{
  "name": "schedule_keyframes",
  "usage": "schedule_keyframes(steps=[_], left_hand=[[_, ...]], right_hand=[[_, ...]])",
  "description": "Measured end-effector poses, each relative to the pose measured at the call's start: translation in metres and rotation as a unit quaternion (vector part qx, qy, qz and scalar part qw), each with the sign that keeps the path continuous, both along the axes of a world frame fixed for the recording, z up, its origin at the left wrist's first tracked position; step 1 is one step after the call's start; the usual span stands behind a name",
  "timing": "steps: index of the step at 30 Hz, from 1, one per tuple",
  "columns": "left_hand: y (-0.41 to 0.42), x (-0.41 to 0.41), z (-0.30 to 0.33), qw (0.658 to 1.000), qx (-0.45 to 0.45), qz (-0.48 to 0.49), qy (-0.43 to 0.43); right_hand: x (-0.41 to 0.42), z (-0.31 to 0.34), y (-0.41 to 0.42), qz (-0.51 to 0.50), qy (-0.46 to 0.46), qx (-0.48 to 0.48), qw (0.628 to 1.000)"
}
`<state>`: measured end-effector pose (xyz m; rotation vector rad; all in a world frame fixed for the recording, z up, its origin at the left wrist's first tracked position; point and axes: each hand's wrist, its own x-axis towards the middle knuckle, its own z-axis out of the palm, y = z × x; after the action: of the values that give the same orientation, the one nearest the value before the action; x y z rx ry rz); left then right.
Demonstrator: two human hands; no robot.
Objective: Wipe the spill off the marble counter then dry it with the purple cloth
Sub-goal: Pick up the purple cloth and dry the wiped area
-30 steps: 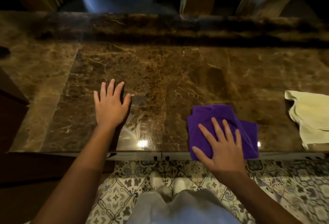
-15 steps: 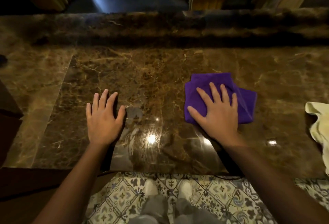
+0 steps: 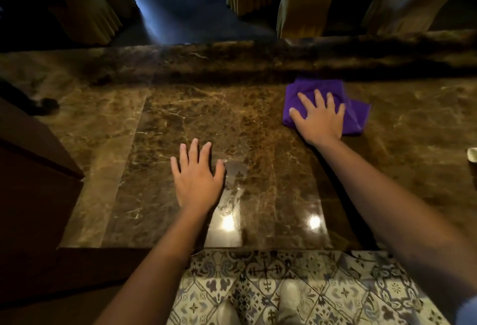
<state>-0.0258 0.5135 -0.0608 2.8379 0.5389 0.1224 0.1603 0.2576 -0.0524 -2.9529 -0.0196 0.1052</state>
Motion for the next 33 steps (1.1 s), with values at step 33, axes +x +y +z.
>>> schedule_keyframes(steps=[33], left_hand=[[0.074, -0.091, -0.008, 0.999, 0.011, 0.001, -0.043]], right_hand=[[0.017, -0.001, 0.094, 0.112, 0.014, -0.02, 0.993]])
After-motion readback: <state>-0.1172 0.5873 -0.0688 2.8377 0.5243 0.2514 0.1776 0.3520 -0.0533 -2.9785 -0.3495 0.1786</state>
